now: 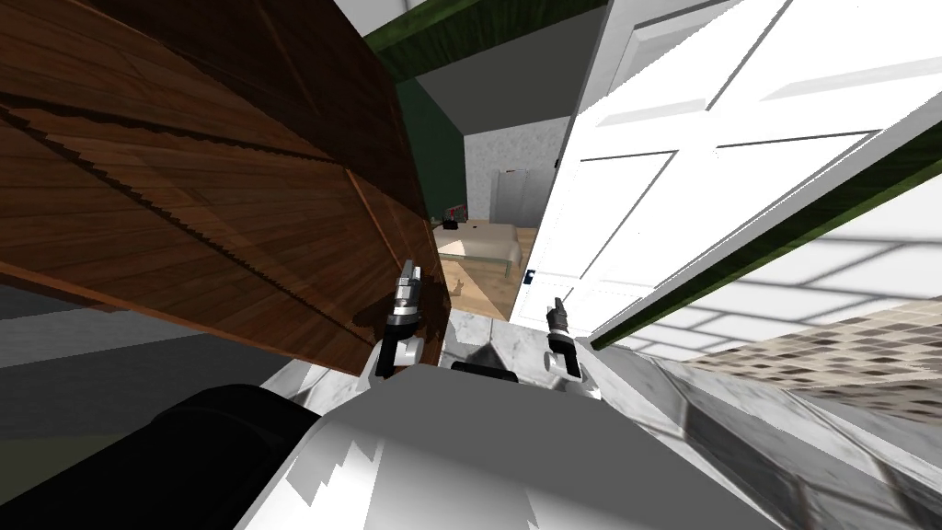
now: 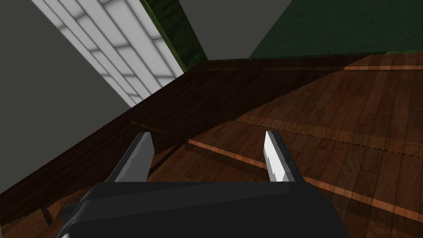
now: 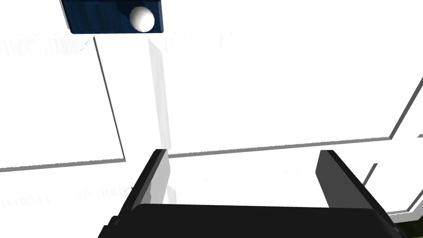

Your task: Pull the door open

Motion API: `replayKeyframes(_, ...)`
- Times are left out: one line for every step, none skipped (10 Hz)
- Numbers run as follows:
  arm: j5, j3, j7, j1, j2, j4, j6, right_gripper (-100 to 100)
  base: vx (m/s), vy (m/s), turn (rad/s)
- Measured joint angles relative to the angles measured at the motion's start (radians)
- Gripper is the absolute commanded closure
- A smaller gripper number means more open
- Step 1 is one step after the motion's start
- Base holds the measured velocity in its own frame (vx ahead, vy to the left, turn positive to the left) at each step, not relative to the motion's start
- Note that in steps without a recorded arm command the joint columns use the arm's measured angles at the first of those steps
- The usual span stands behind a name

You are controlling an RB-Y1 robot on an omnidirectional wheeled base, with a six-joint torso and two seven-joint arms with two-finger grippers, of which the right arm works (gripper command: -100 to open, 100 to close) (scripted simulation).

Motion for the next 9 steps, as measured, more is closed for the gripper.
replayKeyframes(-0.002, -0.004, 0.001, -0.01, 0.001, 0.023, -0.002, -100, 0.082, -0.047, 0.075)
replayKeyframes(-0.005, -0.008, 0.0, -0.022, -0.001, 0.054, -0.009, -100, 0.087, -0.034, 0.083)
replayKeyframes(-0.007, -0.012, 0.001, -0.032, -0.001, 0.082, -0.015, -100, 0.086, -0.027, 0.096)
replayKeyframes(-0.009, -0.017, 0.001, -0.05, -0.002, 0.119, -0.022, -100, 0.086, -0.03, 0.087)
replayKeyframes(-0.011, -0.02, 0.001, -0.055, -0.002, 0.14, -0.027, -100, 0.074, -0.044, 0.082)
replayKeyframes(-0.013, -0.023, 0.001, -0.061, -0.002, 0.158, -0.029, -100, 0.069, -0.042, 0.068)
replayKeyframes(-0.015, -0.027, 0.001, -0.074, -0.003, 0.188, -0.035, -100, 0.081, -0.038, 0.066)
replayKeyframes(-0.016, -0.03, 0.002, -0.075, -0.001, 0.196, -0.034, -100, 0.083, -0.034, 0.07)
replayKeyframes(-0.018, -0.033, 0.002, -0.085, -0.001, 0.22, -0.036, -100, 0.075, -0.038, 0.088)
